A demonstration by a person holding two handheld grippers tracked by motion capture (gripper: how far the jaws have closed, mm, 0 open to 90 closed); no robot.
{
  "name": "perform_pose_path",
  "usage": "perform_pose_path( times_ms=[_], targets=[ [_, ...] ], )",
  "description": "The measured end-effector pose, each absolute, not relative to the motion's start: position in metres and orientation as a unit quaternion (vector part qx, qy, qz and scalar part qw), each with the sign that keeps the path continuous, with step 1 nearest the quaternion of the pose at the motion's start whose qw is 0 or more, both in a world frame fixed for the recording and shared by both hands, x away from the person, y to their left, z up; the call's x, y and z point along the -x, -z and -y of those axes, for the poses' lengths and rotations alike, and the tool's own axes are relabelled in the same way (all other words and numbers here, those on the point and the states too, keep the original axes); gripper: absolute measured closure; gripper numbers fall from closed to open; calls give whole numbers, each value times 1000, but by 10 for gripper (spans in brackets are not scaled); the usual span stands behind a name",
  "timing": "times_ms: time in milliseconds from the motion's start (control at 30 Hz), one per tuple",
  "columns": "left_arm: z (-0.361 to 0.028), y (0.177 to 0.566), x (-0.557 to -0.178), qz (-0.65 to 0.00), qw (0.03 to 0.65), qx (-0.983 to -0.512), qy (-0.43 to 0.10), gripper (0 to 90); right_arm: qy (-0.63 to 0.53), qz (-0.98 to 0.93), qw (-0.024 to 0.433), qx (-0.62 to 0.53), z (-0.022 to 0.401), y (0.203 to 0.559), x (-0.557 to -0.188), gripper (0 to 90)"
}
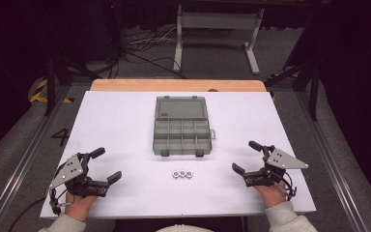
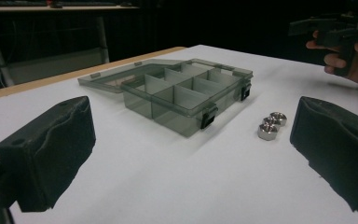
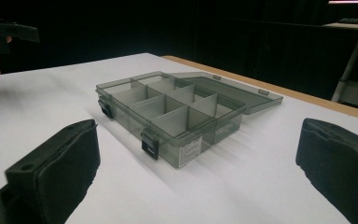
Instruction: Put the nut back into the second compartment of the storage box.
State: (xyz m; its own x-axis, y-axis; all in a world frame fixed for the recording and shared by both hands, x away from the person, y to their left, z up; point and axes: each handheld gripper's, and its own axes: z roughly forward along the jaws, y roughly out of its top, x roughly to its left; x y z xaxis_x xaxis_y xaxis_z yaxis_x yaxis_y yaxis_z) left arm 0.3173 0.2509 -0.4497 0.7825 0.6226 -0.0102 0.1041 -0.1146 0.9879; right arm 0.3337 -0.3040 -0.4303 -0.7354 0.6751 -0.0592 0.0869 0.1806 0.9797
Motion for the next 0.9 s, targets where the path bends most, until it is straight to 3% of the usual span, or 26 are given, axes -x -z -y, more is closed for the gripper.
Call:
perform_pose_path(
  times_ms=[500,900],
  targets=[
    [-252,447,-315,-268,617,-708,-214,1,-579,-735,236,-261,294,426,-337,0],
    [-252,441,-310,-258,620,-713,-204,4,-587,-754,189,-226,241,405,-358,0]
  ],
)
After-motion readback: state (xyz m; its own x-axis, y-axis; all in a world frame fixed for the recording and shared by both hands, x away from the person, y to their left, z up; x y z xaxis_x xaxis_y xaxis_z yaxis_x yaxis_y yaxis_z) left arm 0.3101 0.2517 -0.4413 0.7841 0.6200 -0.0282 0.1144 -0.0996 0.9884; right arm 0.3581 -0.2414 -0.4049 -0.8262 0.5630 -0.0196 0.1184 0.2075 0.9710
